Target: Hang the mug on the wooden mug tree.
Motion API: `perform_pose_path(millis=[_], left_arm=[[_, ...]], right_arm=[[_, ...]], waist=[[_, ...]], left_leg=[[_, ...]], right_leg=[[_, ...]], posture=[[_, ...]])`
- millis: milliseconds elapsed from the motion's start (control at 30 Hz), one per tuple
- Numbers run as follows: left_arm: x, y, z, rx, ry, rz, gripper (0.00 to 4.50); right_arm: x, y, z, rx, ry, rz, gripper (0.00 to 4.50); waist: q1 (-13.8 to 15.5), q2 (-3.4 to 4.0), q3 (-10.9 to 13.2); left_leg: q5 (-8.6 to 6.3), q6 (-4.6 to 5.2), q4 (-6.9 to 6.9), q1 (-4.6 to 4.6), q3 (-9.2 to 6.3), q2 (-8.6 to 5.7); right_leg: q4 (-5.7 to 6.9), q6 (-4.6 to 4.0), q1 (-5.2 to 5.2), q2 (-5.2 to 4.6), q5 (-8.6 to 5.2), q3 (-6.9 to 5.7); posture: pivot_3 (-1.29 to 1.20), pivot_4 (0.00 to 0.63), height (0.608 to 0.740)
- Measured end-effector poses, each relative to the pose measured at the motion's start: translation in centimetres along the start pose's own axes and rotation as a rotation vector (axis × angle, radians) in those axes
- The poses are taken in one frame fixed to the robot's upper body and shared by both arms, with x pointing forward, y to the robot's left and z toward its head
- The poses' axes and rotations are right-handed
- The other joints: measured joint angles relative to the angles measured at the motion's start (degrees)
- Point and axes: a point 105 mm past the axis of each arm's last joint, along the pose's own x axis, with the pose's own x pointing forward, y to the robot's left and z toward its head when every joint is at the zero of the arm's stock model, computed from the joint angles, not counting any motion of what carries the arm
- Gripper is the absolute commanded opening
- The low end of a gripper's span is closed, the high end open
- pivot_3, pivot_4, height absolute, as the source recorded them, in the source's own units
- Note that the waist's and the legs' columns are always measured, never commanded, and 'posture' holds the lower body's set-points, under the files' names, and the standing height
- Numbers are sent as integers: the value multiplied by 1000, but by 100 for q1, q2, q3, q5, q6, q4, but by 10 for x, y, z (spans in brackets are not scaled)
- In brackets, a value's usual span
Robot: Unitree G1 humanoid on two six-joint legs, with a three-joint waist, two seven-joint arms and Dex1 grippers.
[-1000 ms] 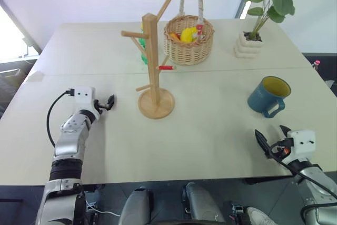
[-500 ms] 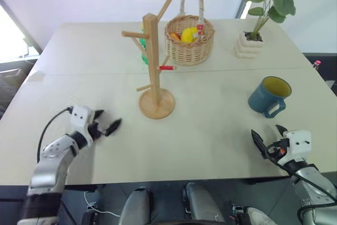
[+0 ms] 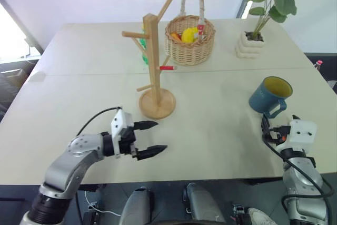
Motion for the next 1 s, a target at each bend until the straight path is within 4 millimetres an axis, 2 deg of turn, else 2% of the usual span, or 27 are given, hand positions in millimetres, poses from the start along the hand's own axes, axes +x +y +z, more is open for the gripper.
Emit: perform_pose_path(millis=[133,267,633,967,1000], left_arm=[[17,-9,12,47,-32,-62,4500],[23,-12,14,49,-43,-79,4500],[24,-12,12,71,-29,-71,4500],[24,-10,12,82,-26,-61,4500],[24,-10,12,82,-26,-61,4500]], right_arm=[[7,-4,8,11,-30,-65,4454],[11,-7,10,20,-29,-118,4454],[17,-8,5,30,17,-193,4454],[29,-6,-15,71,91,-238,4454],[31,-6,-15,74,91,-239,4228]], waist=[[-10,0,0],[-18,1,0],[-14,1,0],[-21,1,0],[-22,1,0]], left_leg=[[0,0,2,3,0,0],[0,1,2,4,0,2],[1,1,2,3,0,1],[1,2,2,3,1,1],[1,2,2,3,1,1]], right_leg=[[3,1,2,8,0,1],[6,2,2,12,0,1],[5,1,2,14,0,1],[6,2,2,14,1,1],[6,2,2,14,1,1]], posture=[[0,150,740],[0,150,740],[0,150,740],[0,150,740],[0,150,740]])
